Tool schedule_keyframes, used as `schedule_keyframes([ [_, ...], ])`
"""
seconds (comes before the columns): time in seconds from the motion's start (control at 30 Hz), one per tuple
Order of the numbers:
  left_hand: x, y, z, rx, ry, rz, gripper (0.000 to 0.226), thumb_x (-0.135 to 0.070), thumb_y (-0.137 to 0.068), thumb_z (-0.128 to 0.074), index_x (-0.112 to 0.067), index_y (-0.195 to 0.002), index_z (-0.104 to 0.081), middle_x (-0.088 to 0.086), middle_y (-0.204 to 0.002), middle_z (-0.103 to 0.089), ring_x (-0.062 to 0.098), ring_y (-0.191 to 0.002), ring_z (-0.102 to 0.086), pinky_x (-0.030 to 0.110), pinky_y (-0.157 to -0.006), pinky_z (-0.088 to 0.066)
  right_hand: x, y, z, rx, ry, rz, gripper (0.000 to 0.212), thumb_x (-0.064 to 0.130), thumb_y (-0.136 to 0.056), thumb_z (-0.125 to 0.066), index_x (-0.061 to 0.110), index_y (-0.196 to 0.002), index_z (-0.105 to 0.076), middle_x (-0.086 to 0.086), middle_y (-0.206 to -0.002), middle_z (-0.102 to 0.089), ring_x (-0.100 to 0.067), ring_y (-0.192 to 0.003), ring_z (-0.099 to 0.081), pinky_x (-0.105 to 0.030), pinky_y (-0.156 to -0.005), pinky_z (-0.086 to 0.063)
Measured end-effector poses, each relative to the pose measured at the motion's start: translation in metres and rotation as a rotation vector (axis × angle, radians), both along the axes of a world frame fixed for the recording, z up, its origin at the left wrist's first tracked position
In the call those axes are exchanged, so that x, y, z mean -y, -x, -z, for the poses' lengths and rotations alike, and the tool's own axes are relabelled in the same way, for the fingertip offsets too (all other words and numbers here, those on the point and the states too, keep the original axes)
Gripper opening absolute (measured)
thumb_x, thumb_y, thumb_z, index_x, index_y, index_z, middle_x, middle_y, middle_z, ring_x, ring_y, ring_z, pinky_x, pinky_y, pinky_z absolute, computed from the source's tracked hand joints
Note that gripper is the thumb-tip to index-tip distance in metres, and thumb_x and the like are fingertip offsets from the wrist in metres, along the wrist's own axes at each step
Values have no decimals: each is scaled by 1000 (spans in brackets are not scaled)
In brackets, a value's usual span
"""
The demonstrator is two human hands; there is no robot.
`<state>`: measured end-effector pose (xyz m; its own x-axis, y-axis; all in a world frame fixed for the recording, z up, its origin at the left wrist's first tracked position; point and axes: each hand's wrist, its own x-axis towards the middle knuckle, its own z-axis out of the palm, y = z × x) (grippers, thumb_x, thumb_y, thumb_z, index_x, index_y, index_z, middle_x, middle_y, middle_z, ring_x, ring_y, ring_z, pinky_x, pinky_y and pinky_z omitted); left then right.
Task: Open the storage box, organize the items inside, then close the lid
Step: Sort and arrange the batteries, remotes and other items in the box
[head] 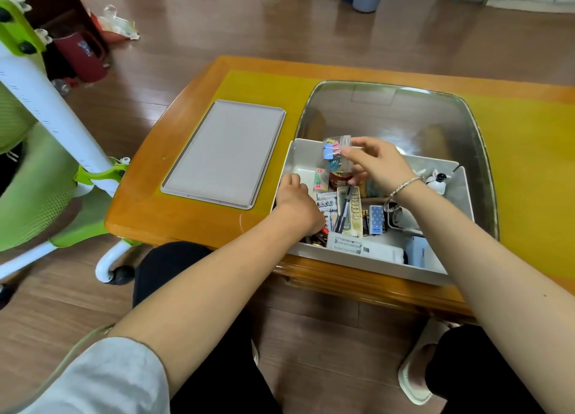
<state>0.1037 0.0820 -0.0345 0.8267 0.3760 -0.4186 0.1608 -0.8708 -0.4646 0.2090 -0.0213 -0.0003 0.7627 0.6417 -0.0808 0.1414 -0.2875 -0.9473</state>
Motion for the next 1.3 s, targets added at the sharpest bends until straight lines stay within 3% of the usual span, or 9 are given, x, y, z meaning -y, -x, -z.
schedule_keyframes([
  [0.1, 0, 4, 1, -7, 0, 22, 58, -49, -98, -18, -19, -136, -49, 8, -136, -47, 29, -124, -30, 41, -101, -19, -8, 1, -4, -137, 9, 1, 40, 29, -93, -55, -5, -114, -57, -24, -96, -63, -17, -51, -66, -25, -45, -54],
  [0.23, -1, 9, 3, 9, -17, 52, 58, -46, -99, -18, -13, -135, -50, 13, -139, -44, 30, -130, -30, 43, -108, -17, -18, -1, -11, -205, 84, -6, 44, 38, -91, -57, -3, -107, -58, -15, -62, -65, -23, -50, -64, -27, -42, -53],
  [0.5, -7, 5, 4, 49, -3, 82, 63, -50, -98, -14, -12, -131, -53, 10, -134, -50, 26, -127, -37, 41, -106, -18, -33, -9, -11, -118, 185, -49, 38, 40, -81, -69, 7, -95, -57, -14, -81, -62, -19, -50, -63, -29, -43, -53],
  [0.57, -6, 5, 5, 44, -2, 78, 62, -50, -98, -15, -13, -133, -49, 10, -135, -50, 26, -127, -37, 41, -105, -19, -37, -13, -11, 32, 263, -80, 32, 37, -79, -71, 13, -97, -59, -9, -91, -65, -19, -67, -64, -37, -61, -57],
  [0.63, -6, 4, 6, 48, 9, 70, 60, -50, -98, -16, -13, -134, -46, 10, -135, -49, 26, -126, -37, 40, -104, -19, -40, -16, -12, 294, 356, -163, 32, 38, -76, -72, 22, -102, -62, -3, -100, -65, -15, -83, -61, -33, -75, -53],
  [0.77, -4, 6, 6, -1, -38, 79, 60, -46, -98, -16, -12, -138, -47, 10, -140, -45, 27, -130, -32, 42, -106, -16, -46, -13, -11, 576, 450, -382, 53, 33, -70, -76, 25, -119, -58, -4, -112, -63, -14, -89, -56, -23, -78, -42],
  [1.0, -2, 14, 3, 9, 4, 77, 48, -40, -99, -27, -19, -135, -51, 7, -141, -45, 26, -125, -31, 39, -101, -22, -60, -5, 12, 855, 623, -615, 56, 23, -82, -67, 20, -135, -49, -5, -136, -52, -24, -124, -49, -35, -103, -40],
  [1.2, -12, 23, -2, 158, 100, 152, 43, -33, -102, -29, -13, -129, -55, 11, -137, -51, 29, -130, -37, 41, -112, -21, -62, -6, 24, 1055, 742, -538, 42, 23, -84, -63, 26, -126, -58, -4, -124, -61, -26, -113, -56, -34, -93, -43],
  [1.3, -18, 24, -4, 399, 224, 167, 33, -24, -99, -41, -8, -119, -60, 13, -123, -60, 27, -116, -48, 36, -102, -35, -55, -7, 22, 1083, 668, -478, 38, 20, -84, -61, 23, -122, -61, -3, -118, -65, -25, -113, -55, -34, -89, -38],
])
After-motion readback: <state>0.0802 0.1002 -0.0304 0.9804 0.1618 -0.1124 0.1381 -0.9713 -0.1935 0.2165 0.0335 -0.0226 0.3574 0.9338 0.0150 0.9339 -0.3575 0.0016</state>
